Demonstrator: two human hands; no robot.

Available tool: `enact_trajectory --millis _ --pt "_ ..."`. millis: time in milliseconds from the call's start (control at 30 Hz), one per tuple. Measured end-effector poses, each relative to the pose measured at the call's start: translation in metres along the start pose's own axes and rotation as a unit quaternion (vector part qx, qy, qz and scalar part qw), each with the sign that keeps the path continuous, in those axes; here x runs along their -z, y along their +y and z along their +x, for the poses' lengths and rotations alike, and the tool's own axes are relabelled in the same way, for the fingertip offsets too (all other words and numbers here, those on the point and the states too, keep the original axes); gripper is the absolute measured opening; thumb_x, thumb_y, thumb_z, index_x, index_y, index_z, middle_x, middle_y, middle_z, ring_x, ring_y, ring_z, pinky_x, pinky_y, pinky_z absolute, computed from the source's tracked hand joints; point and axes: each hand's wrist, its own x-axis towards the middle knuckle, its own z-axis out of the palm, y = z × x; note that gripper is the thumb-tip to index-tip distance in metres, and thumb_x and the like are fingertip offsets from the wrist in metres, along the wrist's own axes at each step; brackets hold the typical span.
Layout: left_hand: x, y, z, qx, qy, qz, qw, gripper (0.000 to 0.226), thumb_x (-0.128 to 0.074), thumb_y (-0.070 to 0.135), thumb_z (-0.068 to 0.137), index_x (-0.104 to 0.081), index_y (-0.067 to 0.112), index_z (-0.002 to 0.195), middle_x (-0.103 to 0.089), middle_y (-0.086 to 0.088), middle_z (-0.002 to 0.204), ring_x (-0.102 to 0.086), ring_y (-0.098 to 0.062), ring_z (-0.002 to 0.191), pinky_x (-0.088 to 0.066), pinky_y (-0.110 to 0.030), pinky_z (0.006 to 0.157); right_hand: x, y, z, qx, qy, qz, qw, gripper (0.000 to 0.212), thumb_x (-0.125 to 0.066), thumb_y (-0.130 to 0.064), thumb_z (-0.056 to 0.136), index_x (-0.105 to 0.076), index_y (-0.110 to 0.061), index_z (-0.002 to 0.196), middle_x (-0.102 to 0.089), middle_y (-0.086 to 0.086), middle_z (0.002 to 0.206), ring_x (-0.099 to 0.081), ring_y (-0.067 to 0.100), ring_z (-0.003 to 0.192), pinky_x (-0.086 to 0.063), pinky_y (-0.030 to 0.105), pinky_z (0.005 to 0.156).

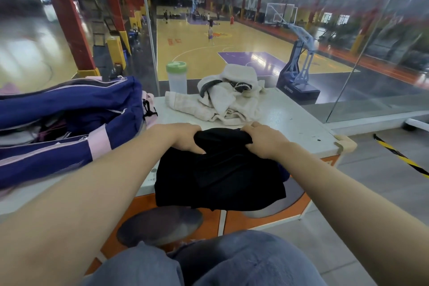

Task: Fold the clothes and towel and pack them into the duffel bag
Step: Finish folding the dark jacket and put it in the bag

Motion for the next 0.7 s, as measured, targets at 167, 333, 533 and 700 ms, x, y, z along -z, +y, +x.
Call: enact_trajectory --millis 167,333,533,700 --pt "0.0 0.002 0.006 0.032 0.083 0.091 0.992 0.049 -0.062 0.056 0.084 -0.052 0.022 0.118 -0.059 0.001 0.118 -0.055 -0.023 0.105 -0.044 -0.038 0.087 -0.016 -0.006 0.007 -0.043 0.117 0.038 0.992 0.042 -0.053 -0.024 0.087 -0.051 -0.019 0.129 -0.053 0.005 0.119 -0.053 0.03 0.109 -0.046 0.039 0.082" --pt "0.007 -0.012 0.014 0.076 0.136 0.15 0.976 0.043 -0.059 0.05 0.088 -0.053 0.023 0.121 -0.058 -0.002 0.125 -0.054 -0.028 0.114 -0.038 -0.042 0.089 -0.024 -0.025 0.037 -0.056 0.16 0.063 0.983 0.039 -0.05 -0.022 0.087 -0.05 -0.016 0.125 -0.053 0.007 0.118 -0.052 0.032 0.107 -0.042 0.037 0.076" --pt "0.003 -0.04 0.027 0.106 0.271 0.232 0.928 0.031 -0.053 0.031 0.094 -0.052 0.022 0.124 -0.057 -0.007 0.125 -0.052 -0.03 0.115 -0.034 -0.044 0.099 -0.03 -0.047 0.073 -0.075 0.189 0.064 0.977 0.042 -0.051 -0.023 0.09 -0.048 -0.013 0.13 -0.05 0.008 0.132 -0.052 0.031 0.112 -0.039 0.036 0.078" --pt "0.019 -0.055 0.026 0.084 0.22 0.183 0.954 0.028 -0.052 0.035 0.093 -0.055 0.025 0.119 -0.061 -0.005 0.122 -0.056 -0.03 0.111 -0.039 -0.041 0.09 -0.011 -0.046 0.086 -0.038 0.105 0.039 0.993 0.037 -0.049 -0.024 0.092 -0.051 -0.013 0.127 -0.052 0.009 0.132 -0.051 0.03 0.117 -0.042 0.038 0.086"
